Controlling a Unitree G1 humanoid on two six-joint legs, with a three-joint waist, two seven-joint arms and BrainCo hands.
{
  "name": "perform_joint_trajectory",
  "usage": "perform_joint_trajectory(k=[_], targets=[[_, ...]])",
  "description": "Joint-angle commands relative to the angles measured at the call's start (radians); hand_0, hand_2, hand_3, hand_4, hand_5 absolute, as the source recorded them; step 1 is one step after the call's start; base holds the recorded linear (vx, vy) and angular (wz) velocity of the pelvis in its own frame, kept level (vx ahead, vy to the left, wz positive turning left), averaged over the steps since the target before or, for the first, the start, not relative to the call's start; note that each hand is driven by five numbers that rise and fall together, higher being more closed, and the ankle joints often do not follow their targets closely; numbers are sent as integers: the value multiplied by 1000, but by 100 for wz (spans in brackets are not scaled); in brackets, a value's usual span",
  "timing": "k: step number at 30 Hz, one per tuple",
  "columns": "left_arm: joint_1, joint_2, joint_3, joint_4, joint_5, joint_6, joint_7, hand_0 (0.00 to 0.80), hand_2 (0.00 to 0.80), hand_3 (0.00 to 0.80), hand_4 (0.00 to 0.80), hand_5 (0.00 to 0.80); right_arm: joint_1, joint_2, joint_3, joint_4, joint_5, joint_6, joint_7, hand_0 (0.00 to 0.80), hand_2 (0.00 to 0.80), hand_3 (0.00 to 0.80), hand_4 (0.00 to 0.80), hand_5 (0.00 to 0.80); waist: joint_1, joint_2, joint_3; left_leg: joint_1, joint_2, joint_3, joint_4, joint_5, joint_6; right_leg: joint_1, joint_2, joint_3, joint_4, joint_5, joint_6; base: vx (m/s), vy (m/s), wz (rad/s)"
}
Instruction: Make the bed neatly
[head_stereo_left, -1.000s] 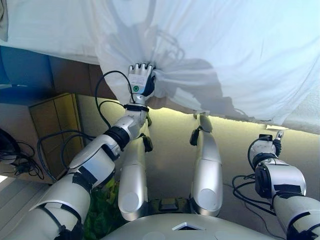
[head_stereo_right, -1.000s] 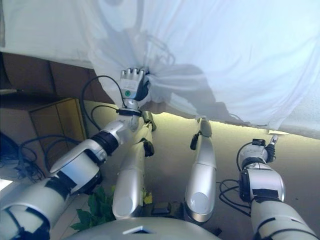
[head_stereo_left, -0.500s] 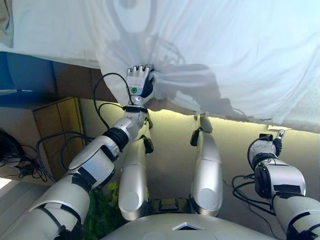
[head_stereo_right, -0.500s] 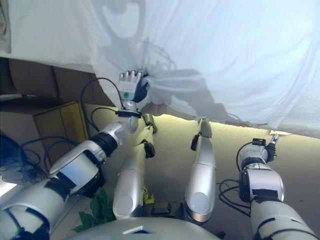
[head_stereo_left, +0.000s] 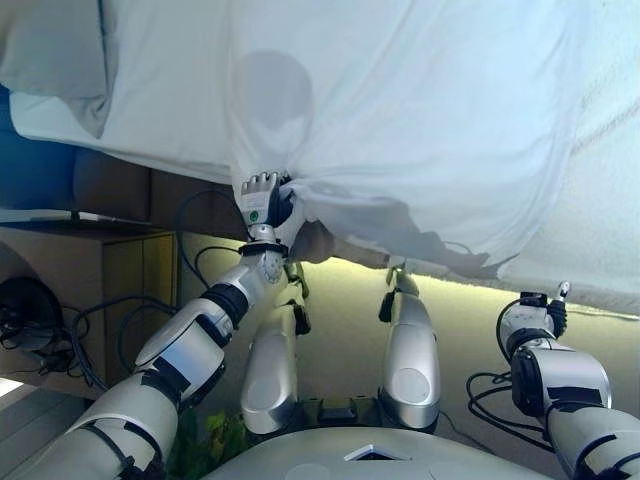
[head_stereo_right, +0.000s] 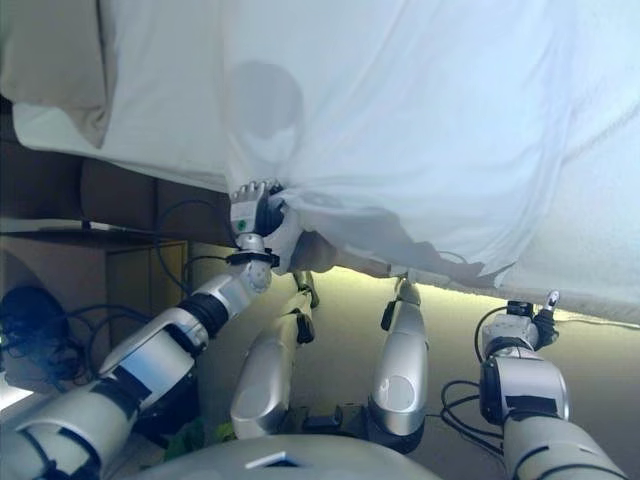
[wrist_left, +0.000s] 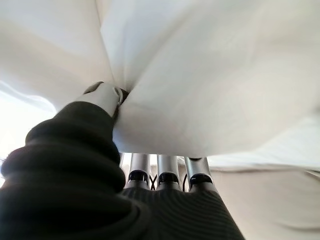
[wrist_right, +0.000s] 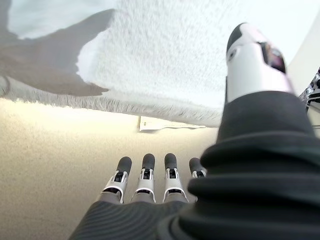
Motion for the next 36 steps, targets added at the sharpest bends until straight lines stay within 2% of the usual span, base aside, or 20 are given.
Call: perform_joint_trajectory(k=[1, 13, 22, 30, 36], targets=[[39, 65, 113, 79, -98, -14, 44, 800, 800, 800, 800, 800, 66, -32, -37, 27, -34, -60, 16, 0, 0, 0, 0, 0, 56, 4, -73, -71, 69, -53, 84, 18, -58, 42, -87, -7, 62, -24, 82, 75, 63, 6], [196, 126, 210, 143, -68, -25, 29, 800, 800, 800, 800, 800, 172, -48, -120, 53, -116, -38, 80, 0, 0, 0, 0, 0, 100, 15, -194, 55, 64, -73, 14, -3, -57, 182, -75, -42, 4, -49, 88, 94, 32, 5], [358, 142, 292, 186, -33, 5, 5, 800, 800, 800, 800, 800, 268, -82, -208, 64, -216, -39, 93, 0, 0, 0, 0, 0, 120, 46, -284, 149, 56, -81, -43, -1, -61, 273, -73, -68, -35, -65, 93, 119, 80, 2], [455, 118, 334, 209, -26, -8, -32, 800, 800, 800, 800, 800, 316, -87, -253, 59, -284, -46, 72, 0, 0, 0, 0, 0, 132, 68, -330, 194, 50, -88, -64, -6, -64, 316, -80, -78, -39, -82, 97, 93, 57, 1], [501, 104, 346, 212, -26, 1, -39, 800, 800, 800, 800, 800, 350, -45, -256, 67, -249, -79, 100, 0, 0, 0, 0, 0, 147, 59, -345, 211, 56, -94, -76, -5, -66, 339, -74, -94, -52, -79, 98, 27, -23, 5]])
